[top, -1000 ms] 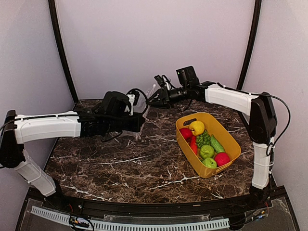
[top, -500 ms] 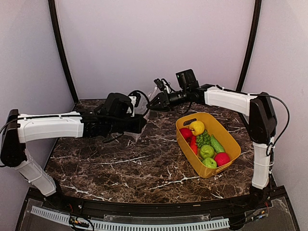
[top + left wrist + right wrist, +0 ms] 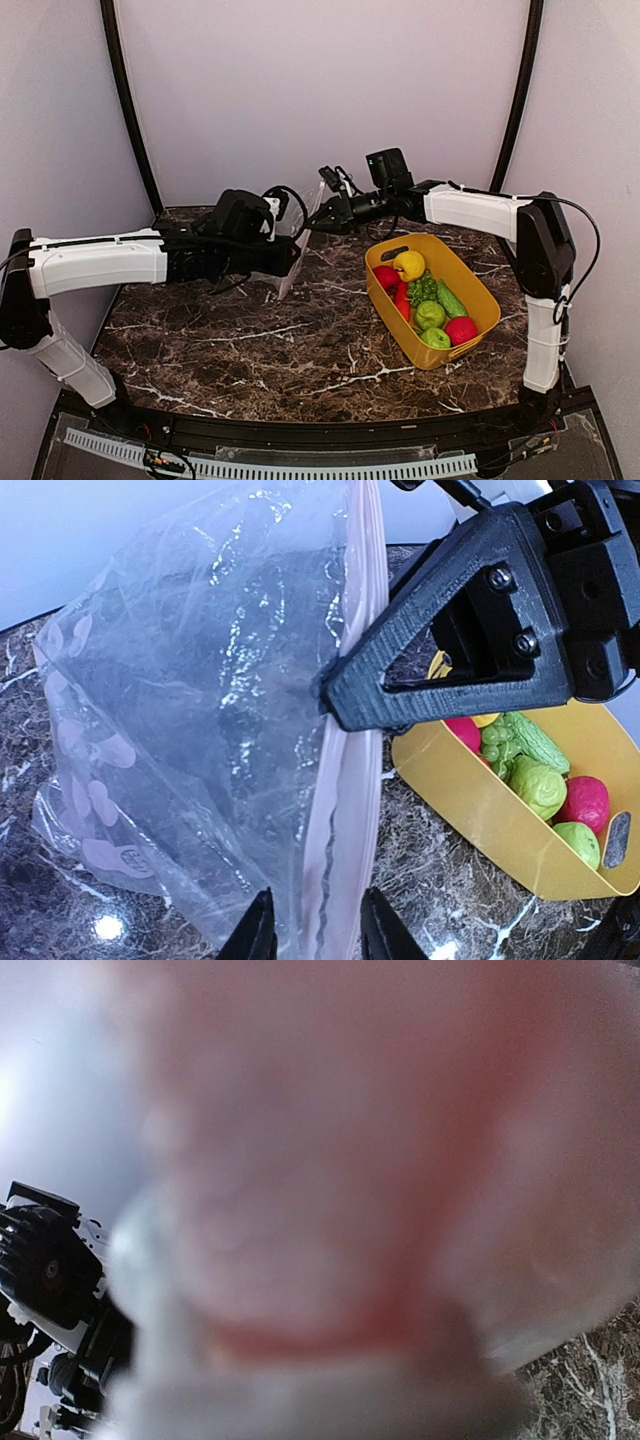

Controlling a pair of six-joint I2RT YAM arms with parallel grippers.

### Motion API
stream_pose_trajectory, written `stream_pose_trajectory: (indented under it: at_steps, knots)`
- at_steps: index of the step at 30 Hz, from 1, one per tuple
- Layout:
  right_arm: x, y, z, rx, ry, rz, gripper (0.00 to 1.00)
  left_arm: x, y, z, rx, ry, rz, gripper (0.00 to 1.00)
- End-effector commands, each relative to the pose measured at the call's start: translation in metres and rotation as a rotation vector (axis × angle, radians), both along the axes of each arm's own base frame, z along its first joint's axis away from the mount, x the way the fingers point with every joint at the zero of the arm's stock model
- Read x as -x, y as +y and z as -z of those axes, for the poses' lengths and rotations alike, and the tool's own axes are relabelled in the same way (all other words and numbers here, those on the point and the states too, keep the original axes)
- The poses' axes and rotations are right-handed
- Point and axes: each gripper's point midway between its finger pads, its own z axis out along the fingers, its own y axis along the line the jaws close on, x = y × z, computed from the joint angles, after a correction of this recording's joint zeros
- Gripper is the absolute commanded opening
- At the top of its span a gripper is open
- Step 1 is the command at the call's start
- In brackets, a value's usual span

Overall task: Place the food in the zip-top bag and seal the zipper
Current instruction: Pass from the left arm to the right, then adjust the zipper food storage bag at the center of the board.

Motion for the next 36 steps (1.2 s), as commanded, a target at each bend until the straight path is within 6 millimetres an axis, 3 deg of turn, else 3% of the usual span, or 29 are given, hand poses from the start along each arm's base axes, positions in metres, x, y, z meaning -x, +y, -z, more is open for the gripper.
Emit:
stream_pose_trajectory:
  at_steps: [1,7,12,18,25,30,33,36]
  knots:
    - [0.009,0.002,-0.011,-0.038,-0.025,-0.031,0.11,0.005,0.021,-0.016,-0.112,-0.046,-0.006,0.28]
    - [0.011,0.0,-0.015,-0.041,-0.033,-0.031,0.12,0.011,0.022,-0.02,-0.224,-0.048,0.091,0.32]
    - [0.011,0.001,-0.016,-0.045,-0.029,-0.033,0.13,0.015,0.005,-0.001,-0.232,0.029,0.159,0.35]
    - [0.012,0.0,-0.019,-0.049,-0.034,-0.034,0.14,0.001,0.0,0.017,-0.264,0.057,0.106,0.32]
    - [0.014,-0.001,-0.021,-0.05,-0.035,-0.032,0.15,-0.013,-0.004,0.02,-0.265,0.049,0.076,0.2]
    - [0.012,-0.001,-0.019,-0.045,-0.025,-0.025,0.15,-0.021,-0.008,0.021,-0.27,0.021,0.063,0.27]
    - [0.012,-0.001,-0.017,-0.042,-0.021,-0.023,0.19,-0.027,-0.003,0.022,-0.281,-0.011,0.024,0.17]
    - [0.008,-0.004,-0.016,-0.01,-0.045,0.011,0.37,-0.033,0.009,0.02,-0.308,-0.035,-0.043,0.02]
